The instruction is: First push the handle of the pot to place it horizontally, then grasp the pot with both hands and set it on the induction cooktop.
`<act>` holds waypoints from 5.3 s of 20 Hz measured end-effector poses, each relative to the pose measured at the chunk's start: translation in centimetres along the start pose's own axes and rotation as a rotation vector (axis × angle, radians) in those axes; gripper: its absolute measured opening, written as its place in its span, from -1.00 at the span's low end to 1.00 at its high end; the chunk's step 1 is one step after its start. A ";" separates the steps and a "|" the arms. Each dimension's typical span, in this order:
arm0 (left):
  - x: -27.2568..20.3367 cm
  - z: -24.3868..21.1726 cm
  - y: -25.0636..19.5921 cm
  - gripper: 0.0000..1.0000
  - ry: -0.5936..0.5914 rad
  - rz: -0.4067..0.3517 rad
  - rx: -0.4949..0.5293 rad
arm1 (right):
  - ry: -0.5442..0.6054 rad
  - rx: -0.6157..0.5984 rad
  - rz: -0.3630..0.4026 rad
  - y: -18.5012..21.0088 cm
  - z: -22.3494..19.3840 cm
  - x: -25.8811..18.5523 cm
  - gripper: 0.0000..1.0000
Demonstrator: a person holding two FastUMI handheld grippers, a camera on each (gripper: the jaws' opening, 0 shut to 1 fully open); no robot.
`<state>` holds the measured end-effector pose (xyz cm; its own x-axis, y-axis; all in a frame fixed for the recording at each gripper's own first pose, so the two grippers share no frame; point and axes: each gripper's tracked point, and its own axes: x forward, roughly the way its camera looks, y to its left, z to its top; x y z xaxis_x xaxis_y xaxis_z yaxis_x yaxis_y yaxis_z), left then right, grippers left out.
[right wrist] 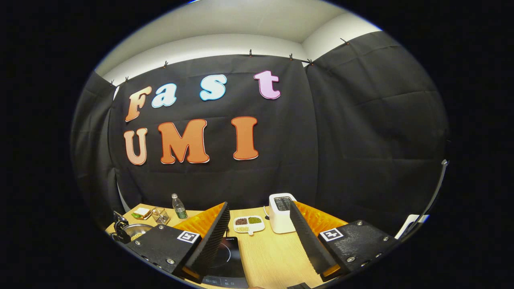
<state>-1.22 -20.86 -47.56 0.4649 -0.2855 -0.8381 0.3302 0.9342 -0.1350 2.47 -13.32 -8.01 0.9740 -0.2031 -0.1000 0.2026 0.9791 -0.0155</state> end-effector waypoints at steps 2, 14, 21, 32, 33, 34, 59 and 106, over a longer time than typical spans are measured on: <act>0.5 0.5 0.0 -0.94 0.000 0.006 -0.003 | 0.006 0.000 -0.008 -0.5 -0.3 0.3 0.86; 3.8 3.1 0.7 -0.96 -0.015 0.053 0.030 | 0.036 -0.007 -0.052 -2.3 -1.8 1.1 0.87; 4.7 4.1 0.6 -0.96 -0.024 0.031 0.043 | 0.051 -0.018 -0.052 -0.9 -2.2 1.1 0.87; -1.9 6.7 5.4 -0.96 -0.174 0.017 0.059 | 0.067 0.039 0.019 6.5 -2.6 0.6 0.96; -2.9 6.9 6.8 -0.96 -0.193 0.037 0.055 | 0.068 0.044 0.036 7.7 -2.7 0.5 0.87; -3.8 7.3 8.3 -0.89 -0.213 0.057 0.049 | 0.068 0.049 0.052 8.9 -2.8 0.5 0.87; -6.6 5.5 33.0 0.67 -0.282 0.252 -0.169 | 0.474 -0.057 0.326 37.7 -25.9 6.1 0.88; -8.5 14.2 10.3 -0.07 -0.326 0.076 -0.025 | 0.471 -0.028 0.199 18.1 -20.6 4.5 -0.01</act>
<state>9.89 -11.88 -34.34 0.7269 -0.2640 -0.6340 0.2660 0.9593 -0.0945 8.48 3.63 -29.26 0.8407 0.0056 -0.5415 0.0087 0.9997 0.0239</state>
